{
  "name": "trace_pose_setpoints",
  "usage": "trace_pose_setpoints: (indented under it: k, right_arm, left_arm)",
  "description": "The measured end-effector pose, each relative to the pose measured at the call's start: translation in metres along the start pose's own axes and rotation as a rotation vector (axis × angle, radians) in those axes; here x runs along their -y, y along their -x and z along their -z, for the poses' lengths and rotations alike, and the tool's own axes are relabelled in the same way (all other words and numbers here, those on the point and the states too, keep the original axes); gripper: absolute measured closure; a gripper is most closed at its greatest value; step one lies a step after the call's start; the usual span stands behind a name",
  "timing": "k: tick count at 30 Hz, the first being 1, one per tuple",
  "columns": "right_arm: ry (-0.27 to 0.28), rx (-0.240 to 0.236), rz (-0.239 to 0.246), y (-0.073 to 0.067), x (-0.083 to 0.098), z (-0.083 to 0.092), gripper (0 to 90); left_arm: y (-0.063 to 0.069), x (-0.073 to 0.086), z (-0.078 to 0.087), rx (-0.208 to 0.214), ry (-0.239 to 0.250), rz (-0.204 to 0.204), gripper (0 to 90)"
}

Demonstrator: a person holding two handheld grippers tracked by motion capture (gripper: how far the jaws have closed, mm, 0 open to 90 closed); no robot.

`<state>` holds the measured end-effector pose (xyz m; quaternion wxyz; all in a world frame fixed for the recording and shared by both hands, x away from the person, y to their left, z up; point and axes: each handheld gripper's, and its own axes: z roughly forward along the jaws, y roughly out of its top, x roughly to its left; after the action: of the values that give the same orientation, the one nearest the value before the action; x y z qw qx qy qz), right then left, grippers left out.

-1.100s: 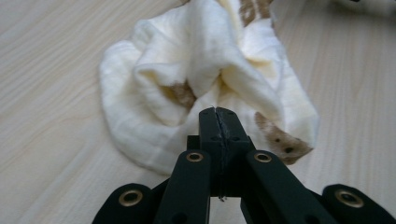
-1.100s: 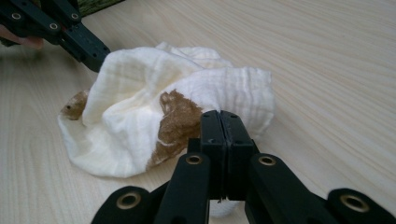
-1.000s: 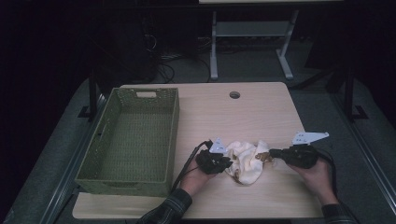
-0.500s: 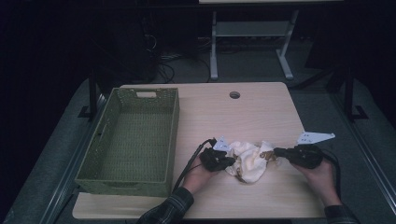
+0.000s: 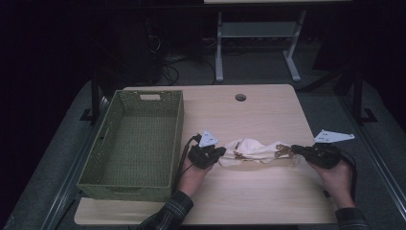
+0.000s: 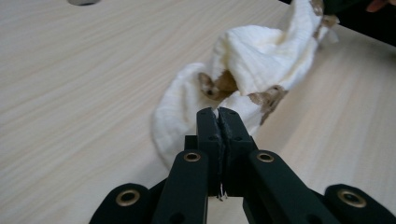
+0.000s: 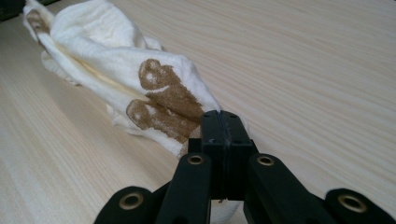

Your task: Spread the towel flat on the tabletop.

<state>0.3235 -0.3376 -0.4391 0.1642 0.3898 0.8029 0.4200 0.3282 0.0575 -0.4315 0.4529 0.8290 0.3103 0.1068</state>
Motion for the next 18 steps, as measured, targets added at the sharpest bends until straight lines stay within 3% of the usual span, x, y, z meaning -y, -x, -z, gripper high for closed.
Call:
trace_pose_setpoints:
  k: [5, 11, 18]
  right_arm:
    - [0.007, -0.002, -0.011, 0.000, 0.005, 0.009, 89.5]
    - [-0.012, -0.041, -0.006, -0.013, 0.016, 0.023, 89.4]
    - [-0.071, -0.066, -0.004, -0.025, 0.032, 0.028, 88.6]
  left_arm:
    - [0.014, 0.000, 0.008, 0.061, -0.021, -0.016, 88.0]
    - [0.032, 0.009, 0.020, 0.094, -0.061, -0.010, 88.0]
    - [0.047, 0.023, 0.019, 0.127, -0.127, -0.007, 86.7]
